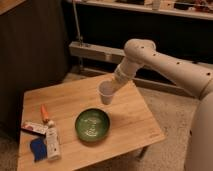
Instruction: Place the ceramic cup in the ceramic bowl
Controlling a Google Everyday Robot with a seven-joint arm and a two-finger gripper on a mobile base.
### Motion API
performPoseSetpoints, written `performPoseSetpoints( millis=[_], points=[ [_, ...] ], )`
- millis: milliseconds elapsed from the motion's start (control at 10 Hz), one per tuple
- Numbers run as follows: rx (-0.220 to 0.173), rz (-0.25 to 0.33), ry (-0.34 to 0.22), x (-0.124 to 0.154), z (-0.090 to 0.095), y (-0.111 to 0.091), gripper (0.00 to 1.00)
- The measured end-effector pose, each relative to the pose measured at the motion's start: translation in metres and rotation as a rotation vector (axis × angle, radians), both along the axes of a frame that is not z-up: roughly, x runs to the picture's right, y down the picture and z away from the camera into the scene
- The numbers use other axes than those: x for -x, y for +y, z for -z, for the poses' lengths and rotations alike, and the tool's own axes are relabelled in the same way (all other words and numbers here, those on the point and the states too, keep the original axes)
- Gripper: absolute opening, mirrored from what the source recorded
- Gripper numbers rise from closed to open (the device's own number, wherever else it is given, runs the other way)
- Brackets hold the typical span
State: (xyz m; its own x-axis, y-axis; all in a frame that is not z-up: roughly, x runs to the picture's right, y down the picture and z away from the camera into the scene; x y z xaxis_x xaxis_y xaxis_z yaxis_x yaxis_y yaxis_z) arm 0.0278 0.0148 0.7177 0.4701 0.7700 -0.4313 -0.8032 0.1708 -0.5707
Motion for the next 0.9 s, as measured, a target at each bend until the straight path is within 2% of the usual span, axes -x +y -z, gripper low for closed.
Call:
performPoseSetpoints(
  millis=[100,200,300,600,900],
  points=[
    [0.024,0.034,-0.034,0.007,0.012,0.014,0.0],
    [0.039,0.055,-0.059,0.012,0.017,0.022,0.0],
    [0.071,0.087,-0.113,0.022,0.018,0.04,0.0],
    [0.127,0.097,-0.217,0.029,0.003,0.073,0.0],
    [0.146,0.134,-0.25,0.035,-0.007,0.092,0.0]
  ],
)
